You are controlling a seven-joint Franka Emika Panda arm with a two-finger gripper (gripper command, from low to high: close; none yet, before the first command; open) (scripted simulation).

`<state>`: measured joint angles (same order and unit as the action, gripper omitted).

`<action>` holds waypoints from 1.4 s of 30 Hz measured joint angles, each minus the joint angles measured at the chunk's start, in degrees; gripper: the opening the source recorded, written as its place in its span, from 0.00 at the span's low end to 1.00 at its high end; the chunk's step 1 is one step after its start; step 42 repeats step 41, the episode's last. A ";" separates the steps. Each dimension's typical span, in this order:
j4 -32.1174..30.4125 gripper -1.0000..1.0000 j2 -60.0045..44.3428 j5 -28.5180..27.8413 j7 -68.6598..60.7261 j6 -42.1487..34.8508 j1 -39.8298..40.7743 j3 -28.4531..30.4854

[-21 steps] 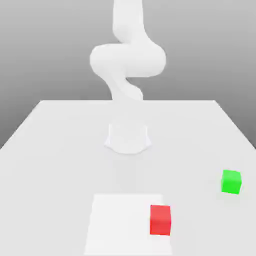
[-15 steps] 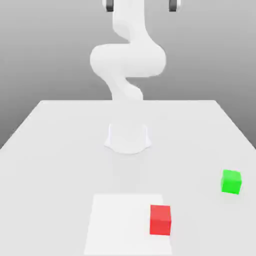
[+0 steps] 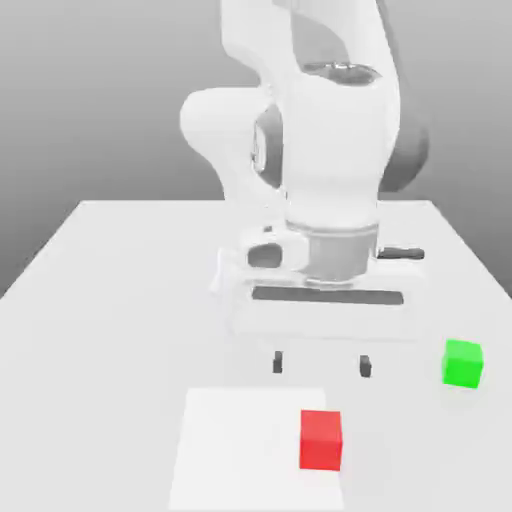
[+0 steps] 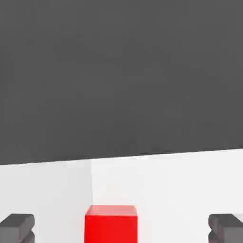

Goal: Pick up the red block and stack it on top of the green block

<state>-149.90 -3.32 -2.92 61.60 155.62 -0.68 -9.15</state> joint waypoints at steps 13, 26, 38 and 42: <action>0.80 0.00 -14.85 -4.56 4.22 11.55 -3.14 3.80; -2.85 0.00 1.77 3.04 -4.68 -1.15 -14.63 -8.03; -4.16 0.00 -4.88 -6.24 -1.58 6.04 -28.80 -10.54; -4.11 1.00 -6.01 -7.48 -0.69 7.02 -29.28 -9.82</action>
